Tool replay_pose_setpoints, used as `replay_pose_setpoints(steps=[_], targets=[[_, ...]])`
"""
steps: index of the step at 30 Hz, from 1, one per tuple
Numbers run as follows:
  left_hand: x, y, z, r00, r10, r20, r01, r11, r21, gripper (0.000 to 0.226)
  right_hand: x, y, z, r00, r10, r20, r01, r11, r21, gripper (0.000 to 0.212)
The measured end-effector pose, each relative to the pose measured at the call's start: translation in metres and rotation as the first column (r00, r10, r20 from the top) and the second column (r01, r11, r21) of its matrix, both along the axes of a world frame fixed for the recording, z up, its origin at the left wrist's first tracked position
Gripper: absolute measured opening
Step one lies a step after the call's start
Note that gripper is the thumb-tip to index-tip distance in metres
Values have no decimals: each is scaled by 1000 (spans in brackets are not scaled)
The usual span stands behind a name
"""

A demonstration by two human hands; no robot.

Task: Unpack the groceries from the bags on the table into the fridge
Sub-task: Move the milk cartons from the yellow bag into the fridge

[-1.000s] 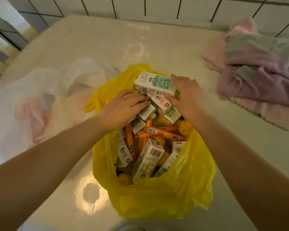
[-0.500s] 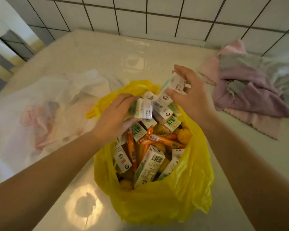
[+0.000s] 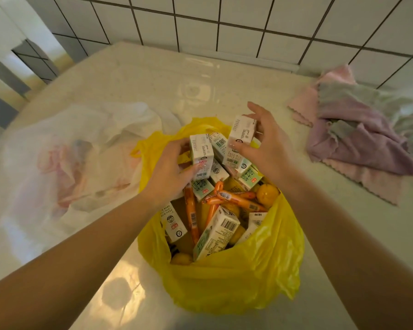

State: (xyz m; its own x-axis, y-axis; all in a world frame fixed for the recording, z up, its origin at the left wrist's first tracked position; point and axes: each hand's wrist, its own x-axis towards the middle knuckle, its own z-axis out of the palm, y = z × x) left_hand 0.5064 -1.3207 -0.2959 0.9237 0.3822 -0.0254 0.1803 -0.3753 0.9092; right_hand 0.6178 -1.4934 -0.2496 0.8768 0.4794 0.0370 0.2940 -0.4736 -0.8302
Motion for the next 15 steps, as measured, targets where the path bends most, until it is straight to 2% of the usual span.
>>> replay_pose_setpoints(steps=[7, 15], targets=[[0, 1, 1, 999, 19, -33, -19, 1000, 10, 58, -5, 0, -13, 996, -62, -71, 63, 998, 13, 60], [-22, 5, 51, 993, 96, 61, -96, 995, -3, 48, -17, 2, 28, 999, -36, -22, 37, 996, 87, 72]])
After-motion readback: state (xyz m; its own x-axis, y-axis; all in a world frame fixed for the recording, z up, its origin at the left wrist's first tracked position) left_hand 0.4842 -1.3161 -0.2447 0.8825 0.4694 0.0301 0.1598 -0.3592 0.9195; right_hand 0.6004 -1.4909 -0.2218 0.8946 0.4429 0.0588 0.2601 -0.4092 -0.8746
